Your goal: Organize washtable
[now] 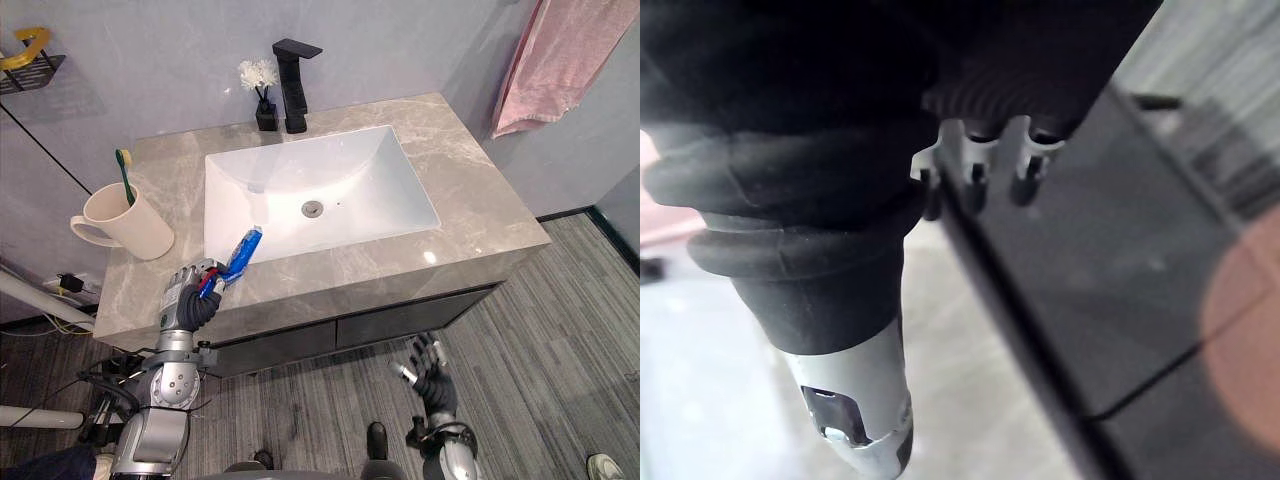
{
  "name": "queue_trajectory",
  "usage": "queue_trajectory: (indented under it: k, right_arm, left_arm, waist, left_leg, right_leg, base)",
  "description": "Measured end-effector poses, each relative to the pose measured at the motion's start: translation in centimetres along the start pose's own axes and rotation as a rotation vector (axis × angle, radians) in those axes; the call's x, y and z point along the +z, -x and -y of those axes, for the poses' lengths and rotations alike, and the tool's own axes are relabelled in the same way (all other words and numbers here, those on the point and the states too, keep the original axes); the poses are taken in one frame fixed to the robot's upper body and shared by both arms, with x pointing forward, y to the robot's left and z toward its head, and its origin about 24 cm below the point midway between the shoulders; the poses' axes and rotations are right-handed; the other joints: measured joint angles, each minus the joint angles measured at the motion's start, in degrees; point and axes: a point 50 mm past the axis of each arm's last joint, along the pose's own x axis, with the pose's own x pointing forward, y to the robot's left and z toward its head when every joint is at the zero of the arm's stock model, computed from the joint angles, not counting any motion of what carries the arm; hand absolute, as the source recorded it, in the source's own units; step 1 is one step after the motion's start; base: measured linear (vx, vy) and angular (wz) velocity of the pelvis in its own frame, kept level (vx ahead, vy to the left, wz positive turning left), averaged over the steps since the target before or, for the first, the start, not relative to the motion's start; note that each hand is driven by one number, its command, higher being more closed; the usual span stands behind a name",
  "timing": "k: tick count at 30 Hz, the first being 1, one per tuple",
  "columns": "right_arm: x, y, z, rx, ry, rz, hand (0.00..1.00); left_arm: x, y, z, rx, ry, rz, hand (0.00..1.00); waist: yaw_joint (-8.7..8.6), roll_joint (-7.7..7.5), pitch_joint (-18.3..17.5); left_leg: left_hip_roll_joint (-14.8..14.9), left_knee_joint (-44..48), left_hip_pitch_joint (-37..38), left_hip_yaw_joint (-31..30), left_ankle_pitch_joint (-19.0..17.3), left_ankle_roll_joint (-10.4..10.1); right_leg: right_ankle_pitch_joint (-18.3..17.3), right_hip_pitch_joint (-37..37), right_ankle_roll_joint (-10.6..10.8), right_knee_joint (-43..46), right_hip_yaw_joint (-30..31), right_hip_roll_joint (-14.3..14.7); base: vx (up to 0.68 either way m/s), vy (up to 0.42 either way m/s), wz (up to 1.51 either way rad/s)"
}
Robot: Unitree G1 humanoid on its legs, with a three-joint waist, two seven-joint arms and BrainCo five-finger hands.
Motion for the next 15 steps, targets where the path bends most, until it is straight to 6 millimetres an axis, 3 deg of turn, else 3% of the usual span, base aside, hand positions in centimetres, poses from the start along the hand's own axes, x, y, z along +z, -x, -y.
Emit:
queue_trajectory:
  k: [6,9,15]
  right_arm:
    - [8.0,0.2,-3.2,0.110,-0.222,0.422,0.00]
    - [9.7,0.6,-4.3,0.207,-0.302,0.504,0.00]
    - [10.6,1.0,-6.0,0.309,-0.417,0.547,0.00]
  left_arm:
    - [2.4,-0.1,-0.8,0.064,0.043,0.116,1.00]
    - [2.6,-0.1,-0.4,0.051,0.051,0.128,1.00]
    - [2.6,-0.1,0.5,0.016,0.061,0.131,1.00]
  waist:
    - [0.00,-0.12,-0.4]
    - [0.00,-0.35,-1.2]
    - [0.05,-0.25,-2.5]
  left_leg:
    - [-0.2,0.3,0.9,-1.2,-0.2,0.1]
    - [-0.2,0.4,0.9,-1.6,-0.2,0.1]
    - [-1.0,1.5,-0.9,-3.2,-0.4,0.5]
  right_leg:
    - [0.1,1.2,0.0,0.0,-0.1,0.0]
    - [0.1,1.3,-0.1,0.0,-0.3,0.0]
    - [0.5,0.7,0.3,0.0,-0.8,-0.8]
  base:
    - [-0.03,-0.002,0.01]
    - [-0.02,-0.005,0.02]
    - [-0.02,0.004,0.07]
